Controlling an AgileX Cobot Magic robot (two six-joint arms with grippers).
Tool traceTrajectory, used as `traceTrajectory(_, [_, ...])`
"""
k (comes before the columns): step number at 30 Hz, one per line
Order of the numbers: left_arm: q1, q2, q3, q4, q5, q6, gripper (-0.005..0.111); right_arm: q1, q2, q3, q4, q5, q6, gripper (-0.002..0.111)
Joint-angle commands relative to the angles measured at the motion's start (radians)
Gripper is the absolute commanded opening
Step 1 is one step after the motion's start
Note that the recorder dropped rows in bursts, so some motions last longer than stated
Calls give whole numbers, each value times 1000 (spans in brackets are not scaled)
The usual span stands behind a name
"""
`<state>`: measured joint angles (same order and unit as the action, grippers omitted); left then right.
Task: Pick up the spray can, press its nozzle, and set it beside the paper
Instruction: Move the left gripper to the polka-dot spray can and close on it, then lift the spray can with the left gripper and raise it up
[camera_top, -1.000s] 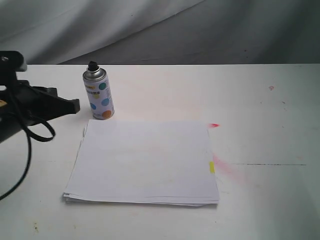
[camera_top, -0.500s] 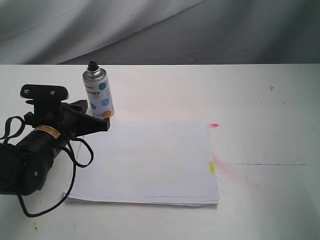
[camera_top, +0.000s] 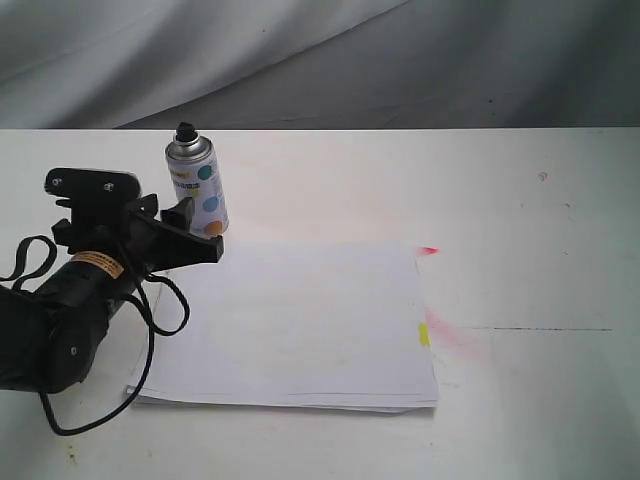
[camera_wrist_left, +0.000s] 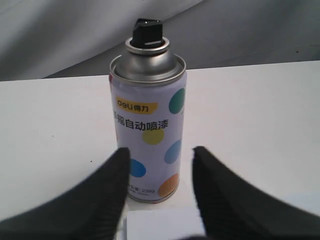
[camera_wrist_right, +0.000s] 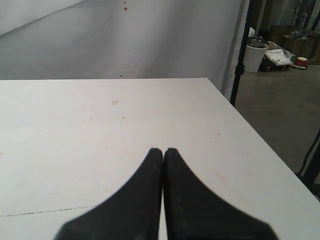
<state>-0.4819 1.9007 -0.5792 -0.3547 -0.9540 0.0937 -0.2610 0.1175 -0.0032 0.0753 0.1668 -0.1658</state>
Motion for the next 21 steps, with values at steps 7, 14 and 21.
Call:
traceTrajectory(7, [-5, 3, 3, 20, -16, -11, 104, -7, -7, 3, -9, -1, -2, 0])
traceTrajectory(14, [-5, 3, 3, 35, -14, -30, 104, -7, -7, 3, -9, -1, -4, 0])
traceTrajectory(21, [-5, 31, 1, 38, -12, -48, 104, -7, -7, 3, -9, -1, -4, 0])
